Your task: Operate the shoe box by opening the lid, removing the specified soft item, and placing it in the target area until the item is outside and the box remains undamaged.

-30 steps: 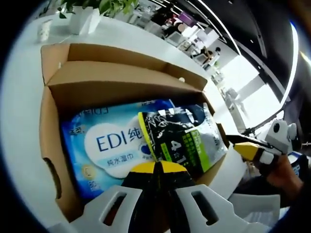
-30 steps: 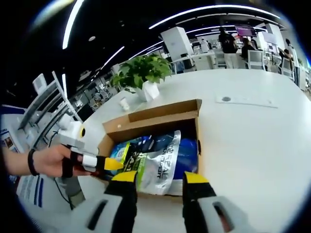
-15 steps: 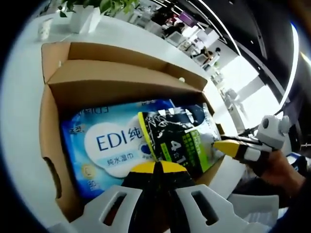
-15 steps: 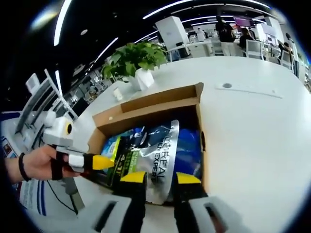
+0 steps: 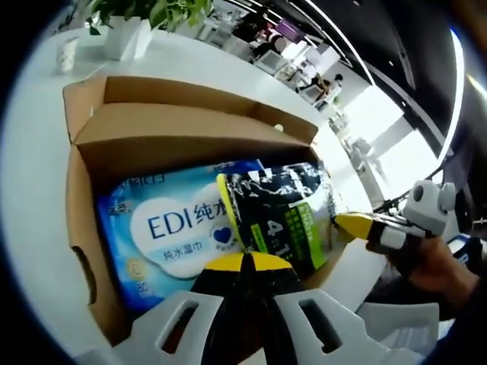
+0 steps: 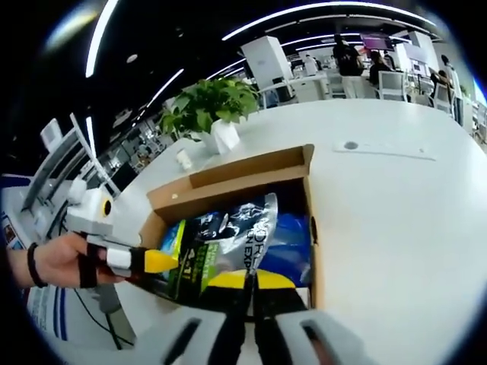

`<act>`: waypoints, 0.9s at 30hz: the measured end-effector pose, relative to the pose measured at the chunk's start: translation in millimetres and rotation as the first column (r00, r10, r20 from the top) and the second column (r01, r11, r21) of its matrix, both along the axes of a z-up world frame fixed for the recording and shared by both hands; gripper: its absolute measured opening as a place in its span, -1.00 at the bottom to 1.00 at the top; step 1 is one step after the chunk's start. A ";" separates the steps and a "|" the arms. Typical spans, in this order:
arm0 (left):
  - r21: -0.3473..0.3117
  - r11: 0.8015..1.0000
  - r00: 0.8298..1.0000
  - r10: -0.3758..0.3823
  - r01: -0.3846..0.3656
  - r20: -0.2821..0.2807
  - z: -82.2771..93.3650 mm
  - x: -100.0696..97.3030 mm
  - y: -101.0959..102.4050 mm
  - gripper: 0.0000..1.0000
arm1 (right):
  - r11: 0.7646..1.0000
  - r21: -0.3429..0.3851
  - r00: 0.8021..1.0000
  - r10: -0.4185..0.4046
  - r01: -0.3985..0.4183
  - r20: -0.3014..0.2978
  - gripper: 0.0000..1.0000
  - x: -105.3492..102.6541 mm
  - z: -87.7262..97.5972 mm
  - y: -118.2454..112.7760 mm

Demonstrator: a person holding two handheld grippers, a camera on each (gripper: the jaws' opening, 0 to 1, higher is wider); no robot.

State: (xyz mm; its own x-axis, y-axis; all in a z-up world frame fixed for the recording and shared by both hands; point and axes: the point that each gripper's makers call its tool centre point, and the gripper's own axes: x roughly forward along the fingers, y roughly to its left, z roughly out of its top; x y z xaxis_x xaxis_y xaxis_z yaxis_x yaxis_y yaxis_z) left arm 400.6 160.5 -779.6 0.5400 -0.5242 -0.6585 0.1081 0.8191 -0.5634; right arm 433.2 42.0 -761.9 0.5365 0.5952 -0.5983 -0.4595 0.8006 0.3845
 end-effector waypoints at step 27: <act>-0.010 0.997 0.994 -0.077 0.078 0.083 34.8 7.6 -45.3 -1.00 | 0.995 0.049 0.995 -0.094 0.093 0.039 -1.00 -3.3 23.8 -49.8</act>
State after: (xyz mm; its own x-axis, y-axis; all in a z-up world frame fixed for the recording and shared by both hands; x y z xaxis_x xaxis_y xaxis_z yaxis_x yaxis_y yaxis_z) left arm 408.2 115.2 -744.8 0.5499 -0.5746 -0.6061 0.2176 0.7992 -0.5603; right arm 429.9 -7.8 -738.1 0.6149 0.5683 -0.5468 -0.3999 0.8223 0.4049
